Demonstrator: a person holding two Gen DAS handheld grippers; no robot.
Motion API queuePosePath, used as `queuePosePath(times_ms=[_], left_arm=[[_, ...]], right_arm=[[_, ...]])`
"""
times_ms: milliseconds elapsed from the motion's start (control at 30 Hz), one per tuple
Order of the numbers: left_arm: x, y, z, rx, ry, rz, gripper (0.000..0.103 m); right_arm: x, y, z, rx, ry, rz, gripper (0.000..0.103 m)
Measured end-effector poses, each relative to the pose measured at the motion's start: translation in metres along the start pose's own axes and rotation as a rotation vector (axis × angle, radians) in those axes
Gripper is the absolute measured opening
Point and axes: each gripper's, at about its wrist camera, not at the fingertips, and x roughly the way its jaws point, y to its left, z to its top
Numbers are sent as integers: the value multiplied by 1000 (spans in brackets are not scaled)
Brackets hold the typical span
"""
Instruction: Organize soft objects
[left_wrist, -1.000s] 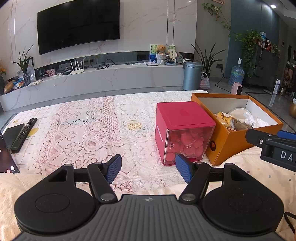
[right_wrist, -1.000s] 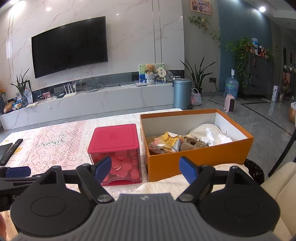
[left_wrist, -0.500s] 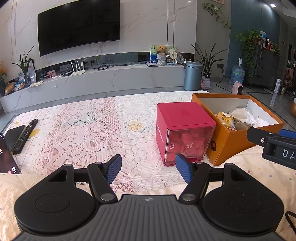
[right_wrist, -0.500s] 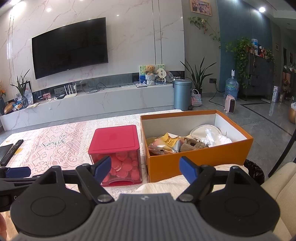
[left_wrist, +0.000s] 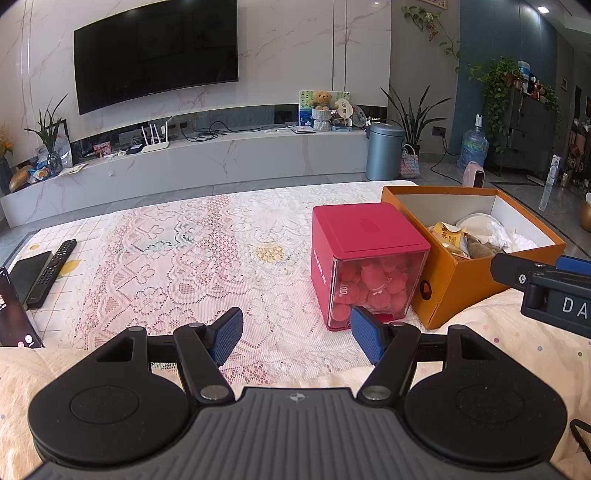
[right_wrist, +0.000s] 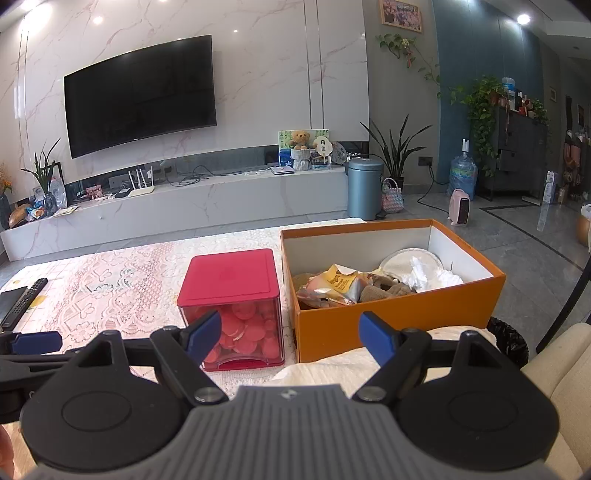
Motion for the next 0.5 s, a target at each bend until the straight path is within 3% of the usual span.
queuePosePath(times_ms=[500], left_arm=[[-1, 1, 1, 2, 1, -1, 79]], right_arm=[[1, 0, -1, 0, 2, 1, 81]])
